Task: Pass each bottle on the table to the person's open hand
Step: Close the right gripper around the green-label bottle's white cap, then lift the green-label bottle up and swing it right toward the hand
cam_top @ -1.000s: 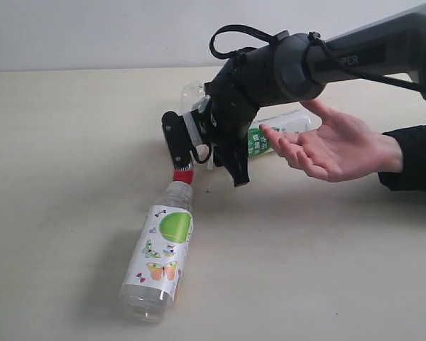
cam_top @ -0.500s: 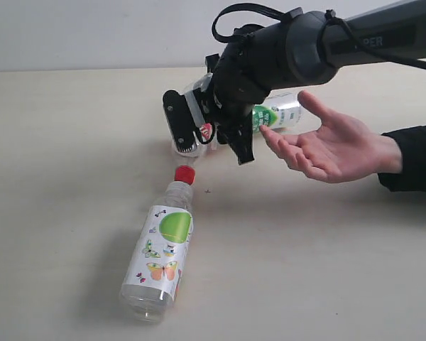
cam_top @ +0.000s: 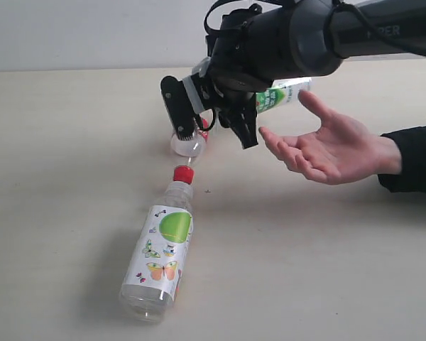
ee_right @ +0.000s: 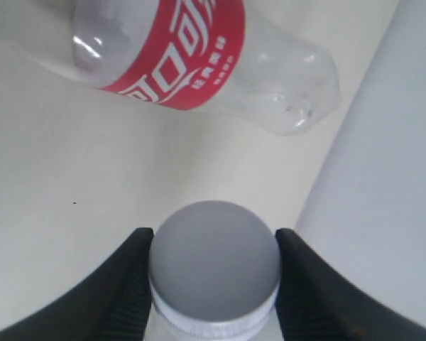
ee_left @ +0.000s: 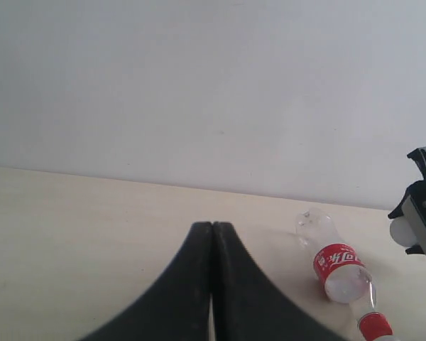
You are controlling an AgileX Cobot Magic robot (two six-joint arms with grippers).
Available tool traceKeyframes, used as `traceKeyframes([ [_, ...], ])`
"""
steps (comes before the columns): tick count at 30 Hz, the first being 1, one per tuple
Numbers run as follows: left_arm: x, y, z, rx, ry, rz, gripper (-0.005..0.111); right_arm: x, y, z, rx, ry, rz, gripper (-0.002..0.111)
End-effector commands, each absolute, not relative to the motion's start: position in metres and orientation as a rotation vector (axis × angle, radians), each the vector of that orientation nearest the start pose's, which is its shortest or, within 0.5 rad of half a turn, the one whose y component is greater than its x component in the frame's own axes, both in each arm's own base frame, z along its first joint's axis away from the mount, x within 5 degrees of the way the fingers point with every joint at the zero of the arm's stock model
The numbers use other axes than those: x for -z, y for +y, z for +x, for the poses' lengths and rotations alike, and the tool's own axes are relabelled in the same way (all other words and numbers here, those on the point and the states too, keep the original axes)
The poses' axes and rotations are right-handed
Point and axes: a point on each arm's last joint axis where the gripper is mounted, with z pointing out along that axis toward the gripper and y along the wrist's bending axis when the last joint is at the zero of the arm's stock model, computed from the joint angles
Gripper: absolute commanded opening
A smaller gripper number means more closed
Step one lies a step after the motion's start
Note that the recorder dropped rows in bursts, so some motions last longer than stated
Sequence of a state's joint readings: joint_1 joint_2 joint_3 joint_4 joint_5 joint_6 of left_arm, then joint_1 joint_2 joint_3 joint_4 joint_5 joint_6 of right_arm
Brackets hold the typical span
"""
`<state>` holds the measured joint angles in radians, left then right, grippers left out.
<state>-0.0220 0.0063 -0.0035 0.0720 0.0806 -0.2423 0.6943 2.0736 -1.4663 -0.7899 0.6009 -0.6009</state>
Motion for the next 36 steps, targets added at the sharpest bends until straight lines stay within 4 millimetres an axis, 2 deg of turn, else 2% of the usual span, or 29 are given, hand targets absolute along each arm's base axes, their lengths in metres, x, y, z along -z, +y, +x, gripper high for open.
traceKeyframes([
  [1, -0.206, -0.001, 0.056, 0.142, 1.562, -0.12, 0.0, -0.199, 0.257, 0.365, 0.778, 1.516, -2.018, 0.0],
  [10, -0.206, -0.001, 0.056, 0.142, 1.562, -0.12, 0.0, -0.22, 0.267, 0.354, 0.804, 1.463, -1.966, 0.0],
  [19, -0.206, -0.001, 0.056, 0.142, 1.562, -0.12, 0.0, -0.244, 0.272, 0.34, 1.051, 1.464, -1.845, 0.0],
  [25, -0.206, -0.001, 0.056, 0.142, 1.562, -0.12, 0.0, -0.259, 0.257, 0.335, 1.211, 1.644, -1.756, 0.0],
  [32, -0.206, -0.001, 0.056, 0.142, 1.562, -0.12, 0.0, -0.286, 0.246, 0.325, 1.202, 1.828, -1.606, 0.0],
  [36, -0.206, -0.001, 0.056, 0.142, 1.562, -0.12, 0.0, -0.295, 0.241, 0.323, 1.209, 1.928, -1.534, 0.0],
])
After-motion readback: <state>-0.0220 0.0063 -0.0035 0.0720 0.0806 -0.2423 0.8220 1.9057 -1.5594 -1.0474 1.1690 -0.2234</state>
